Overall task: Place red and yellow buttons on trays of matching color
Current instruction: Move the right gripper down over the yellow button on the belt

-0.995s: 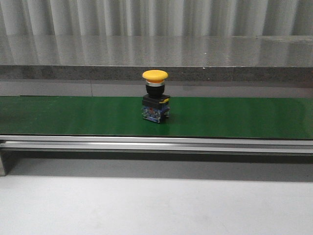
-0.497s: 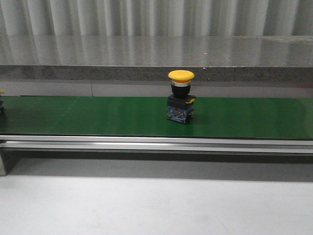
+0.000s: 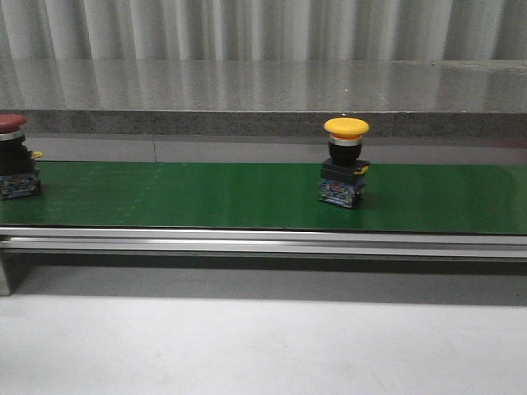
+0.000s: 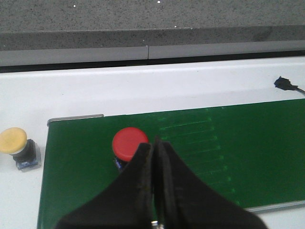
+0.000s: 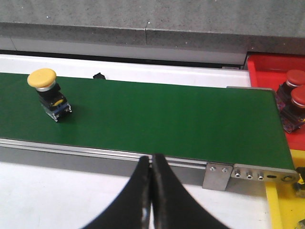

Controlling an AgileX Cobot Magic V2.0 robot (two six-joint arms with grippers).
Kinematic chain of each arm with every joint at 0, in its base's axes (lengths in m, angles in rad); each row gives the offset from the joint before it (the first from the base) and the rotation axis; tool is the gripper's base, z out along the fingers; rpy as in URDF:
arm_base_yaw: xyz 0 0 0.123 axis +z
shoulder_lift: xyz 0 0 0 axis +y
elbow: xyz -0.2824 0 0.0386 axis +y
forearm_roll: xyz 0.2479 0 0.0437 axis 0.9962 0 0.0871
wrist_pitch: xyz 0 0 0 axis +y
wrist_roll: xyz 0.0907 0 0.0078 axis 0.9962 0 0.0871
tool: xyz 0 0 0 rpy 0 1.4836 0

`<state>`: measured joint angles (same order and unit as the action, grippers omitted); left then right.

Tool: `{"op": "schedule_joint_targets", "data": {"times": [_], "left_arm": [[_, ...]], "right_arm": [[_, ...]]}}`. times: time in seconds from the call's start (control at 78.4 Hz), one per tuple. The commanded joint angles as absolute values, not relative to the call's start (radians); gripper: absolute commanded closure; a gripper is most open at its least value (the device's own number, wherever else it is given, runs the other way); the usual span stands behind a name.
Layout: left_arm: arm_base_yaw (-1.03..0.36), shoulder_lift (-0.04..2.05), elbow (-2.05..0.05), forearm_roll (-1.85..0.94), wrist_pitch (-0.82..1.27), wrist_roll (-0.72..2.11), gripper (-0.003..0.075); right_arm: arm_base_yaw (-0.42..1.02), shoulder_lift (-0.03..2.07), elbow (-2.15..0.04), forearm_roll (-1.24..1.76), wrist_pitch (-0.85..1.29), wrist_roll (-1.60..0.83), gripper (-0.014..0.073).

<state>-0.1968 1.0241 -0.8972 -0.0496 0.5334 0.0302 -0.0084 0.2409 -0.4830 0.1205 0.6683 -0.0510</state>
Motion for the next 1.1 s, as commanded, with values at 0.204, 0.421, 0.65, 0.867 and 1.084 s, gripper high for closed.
{"op": "schedule_joint_targets", "data": {"times": [0.204,0.421,0.65,0.867,1.084], "left_arm": [[-0.207,0.776,-0.777,-0.063,0.444,0.03,0.0741],[-0.207,0.652,-0.706,-0.063,0.448,0.03,0.0741],[-0.207,0.597,-0.656,-0.066,0.451,0.03,0.0741],[-0.207,0.556,-0.653,-0.068,0.454,0.03,0.0741],[-0.207,0.534,-0.653,-0.068,0.454,0.03,0.0741]], "right_arm": [[-0.004,0.263,-0.516,0.129,0.578,-0.058,0.0661],[0.085,0.471,-0.661,0.124,0.617,-0.058,0.0661],[0.173,0.771,-0.868,0.122,0.731,-0.059,0.0605],[0.194,1.054,-1.051,0.129,0.793,-0.059,0.0067],[0.192,1.307,-1.203,0.124,0.923,-0.059,0.0013]]}}
